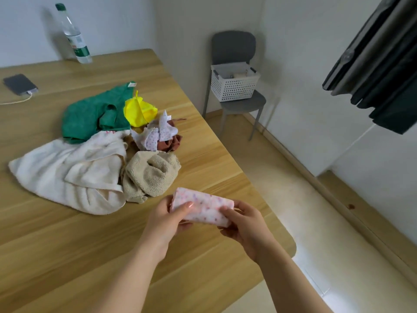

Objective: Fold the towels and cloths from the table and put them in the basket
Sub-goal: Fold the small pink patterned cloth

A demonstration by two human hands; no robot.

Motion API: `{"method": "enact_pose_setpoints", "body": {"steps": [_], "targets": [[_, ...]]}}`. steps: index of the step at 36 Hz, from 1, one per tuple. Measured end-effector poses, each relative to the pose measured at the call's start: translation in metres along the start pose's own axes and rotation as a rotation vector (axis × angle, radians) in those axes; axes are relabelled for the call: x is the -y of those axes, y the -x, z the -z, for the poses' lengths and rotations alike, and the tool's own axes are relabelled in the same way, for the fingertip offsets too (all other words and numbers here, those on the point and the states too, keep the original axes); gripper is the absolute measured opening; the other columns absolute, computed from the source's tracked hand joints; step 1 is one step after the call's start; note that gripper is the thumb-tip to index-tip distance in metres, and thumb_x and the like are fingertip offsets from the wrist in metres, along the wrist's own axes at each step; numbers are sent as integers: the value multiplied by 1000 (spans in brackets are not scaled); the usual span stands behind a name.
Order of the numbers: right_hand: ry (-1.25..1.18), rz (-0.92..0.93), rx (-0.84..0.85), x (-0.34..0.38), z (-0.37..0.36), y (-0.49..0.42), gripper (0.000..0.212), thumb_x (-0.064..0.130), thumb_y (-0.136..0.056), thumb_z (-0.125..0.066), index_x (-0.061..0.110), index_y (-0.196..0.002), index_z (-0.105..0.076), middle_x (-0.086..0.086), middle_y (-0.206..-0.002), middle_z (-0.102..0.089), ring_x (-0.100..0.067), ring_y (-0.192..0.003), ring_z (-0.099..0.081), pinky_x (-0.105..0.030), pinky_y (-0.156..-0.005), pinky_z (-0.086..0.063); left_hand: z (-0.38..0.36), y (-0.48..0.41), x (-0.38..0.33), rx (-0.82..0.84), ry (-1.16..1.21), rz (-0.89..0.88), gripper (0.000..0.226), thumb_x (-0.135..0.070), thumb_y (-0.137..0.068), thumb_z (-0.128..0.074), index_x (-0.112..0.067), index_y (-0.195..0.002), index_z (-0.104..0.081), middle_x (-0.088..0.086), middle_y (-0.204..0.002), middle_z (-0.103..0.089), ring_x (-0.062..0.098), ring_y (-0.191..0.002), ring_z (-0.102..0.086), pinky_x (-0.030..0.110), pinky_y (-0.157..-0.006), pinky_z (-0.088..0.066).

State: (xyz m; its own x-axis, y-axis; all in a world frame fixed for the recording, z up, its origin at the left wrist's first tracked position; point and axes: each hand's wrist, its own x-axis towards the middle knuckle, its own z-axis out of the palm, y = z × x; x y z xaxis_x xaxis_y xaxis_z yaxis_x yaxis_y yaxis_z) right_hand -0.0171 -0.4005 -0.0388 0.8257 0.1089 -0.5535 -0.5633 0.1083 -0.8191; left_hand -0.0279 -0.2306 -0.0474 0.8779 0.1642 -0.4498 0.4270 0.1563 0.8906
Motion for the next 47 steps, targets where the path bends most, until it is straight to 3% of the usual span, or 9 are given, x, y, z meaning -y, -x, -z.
{"method": "enact_pose_setpoints", "body": {"steps": [11, 16, 20, 25, 31, 36, 41, 44, 47], "targets": [[-108, 68, -279, 25, 153, -24, 12, 11, -92, -56, 4, -95, -66, -10, -78, -64, -19, -67, -58, -25, -63, -51, -161, -37, -4, 112, -80, 13, 11, -10, -91, -58, -19, -95, -61, 6, -94, -69, 18, -77, -65, 24, -56, -53], [-197, 51, -243, 60, 254, -48, 13, 11, -92, -55, 5, -98, -64, -8, -76, -64, -17, -64, -58, -25, -60, -50, -273, -67, -6, 133, -100, -15, 10, -10, -91, -58, -18, -91, -63, 2, -83, -70, 14, -71, -64, 19, -55, -51], [-157, 37, -182, 100, 329, -66, 16, 16, -88, -61, 11, -103, -62, -5, -79, -67, -19, -69, -59, -27, -66, -50, -356, -90, -14, 100, -75, -15, 12, -8, -91, -57, -17, -86, -64, 1, -77, -69, 13, -68, -62, 17, -54, -52], [-67, 33, -168, 147, 395, -101, 24, 2, -82, -64, 9, -105, -61, -7, -83, -67, -15, -66, -62, -25, -65, -53, -430, -122, -31, 59, -51, 1, 11, -9, -91, -57, -16, -87, -64, 1, -78, -68, 15, -68, -62, 15, -52, -52], [-91, 41, -163, 186, 421, -168, 17, -5, -85, -57, 2, -99, -61, -10, -75, -64, -19, -62, -57, -26, -61, -53, -468, -176, -56, -4, -22, -10, 10, -9, -90, -59, -18, -90, -63, 2, -77, -67, 16, -67, -60, 16, -52, -51], [-92, 17, -124, 231, 423, -246, 8, -3, -87, -55, -1, -94, -58, -9, -70, -59, -16, -57, -54, -28, -59, -52, -490, -251, -90, -135, 39, -72, 19, -5, -89, -58, -17, -85, -44, 8, -81, -58, 20, -66, -57, 28, -62, -47], [-130, 0, -98, 292, 414, -332, 9, -6, -85, -55, 2, -86, -51, -9, -65, -54, -19, -59, -51, -30, -59, -52, -503, -345, -132, -154, 20, -99, 23, -7, -92, -53, -18, -81, -36, 3, -84, -47, 19, -71, -56, 28, -64, -49], [-129, 1, -70, 331, 405, -379, 8, -7, -85, -52, 1, -87, -50, -7, -62, -53, -17, -55, -51, -29, -59, -51, -511, -396, -166, -169, 53, -116, 20, -10, -94, -51, -20, -83, -38, 4, -89, -47, 19, -77, -56, 29, -65, -50], [-102, 13, -74, 366, 394, -427, 10, -5, -86, -53, 4, -84, -50, -5, -63, -56, -15, -53, -53, -29, -59, -50, -517, -439, -197, -137, 45, -171, 16, -16, -94, -52, -24, -84, -41, 7, -100, -50, 24, -96, -58, 30, -71, -51]]}}
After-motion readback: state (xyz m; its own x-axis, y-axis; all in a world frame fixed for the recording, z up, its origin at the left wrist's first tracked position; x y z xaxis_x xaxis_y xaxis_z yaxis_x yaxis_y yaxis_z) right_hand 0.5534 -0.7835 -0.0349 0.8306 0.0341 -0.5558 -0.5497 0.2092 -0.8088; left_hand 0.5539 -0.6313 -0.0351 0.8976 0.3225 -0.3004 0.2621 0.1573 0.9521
